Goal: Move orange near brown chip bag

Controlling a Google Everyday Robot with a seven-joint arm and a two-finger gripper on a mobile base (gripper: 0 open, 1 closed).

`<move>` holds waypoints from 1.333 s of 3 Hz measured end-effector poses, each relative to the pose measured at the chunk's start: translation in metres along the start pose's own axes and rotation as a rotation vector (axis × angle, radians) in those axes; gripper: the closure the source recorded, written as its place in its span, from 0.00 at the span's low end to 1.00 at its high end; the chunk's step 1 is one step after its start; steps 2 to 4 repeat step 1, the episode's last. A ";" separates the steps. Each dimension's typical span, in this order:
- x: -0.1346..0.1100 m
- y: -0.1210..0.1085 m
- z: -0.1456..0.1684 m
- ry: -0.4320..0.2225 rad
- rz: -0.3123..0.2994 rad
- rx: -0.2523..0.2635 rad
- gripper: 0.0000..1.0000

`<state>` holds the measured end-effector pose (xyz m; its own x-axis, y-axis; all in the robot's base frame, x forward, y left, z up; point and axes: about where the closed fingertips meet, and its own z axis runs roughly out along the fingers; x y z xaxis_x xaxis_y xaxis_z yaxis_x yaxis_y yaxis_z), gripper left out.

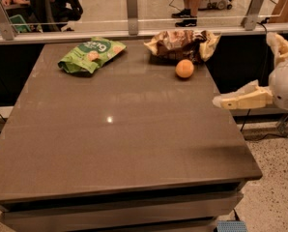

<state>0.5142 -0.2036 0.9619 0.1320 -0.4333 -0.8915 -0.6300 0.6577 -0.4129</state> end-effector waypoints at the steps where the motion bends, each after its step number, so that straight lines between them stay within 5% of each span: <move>1: 0.000 0.000 -0.006 0.002 0.000 0.001 0.00; 4: 0.000 0.000 -0.006 0.002 0.000 0.001 0.00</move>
Offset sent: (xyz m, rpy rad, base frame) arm 0.0000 0.0000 0.0000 0.0000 0.0000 0.0000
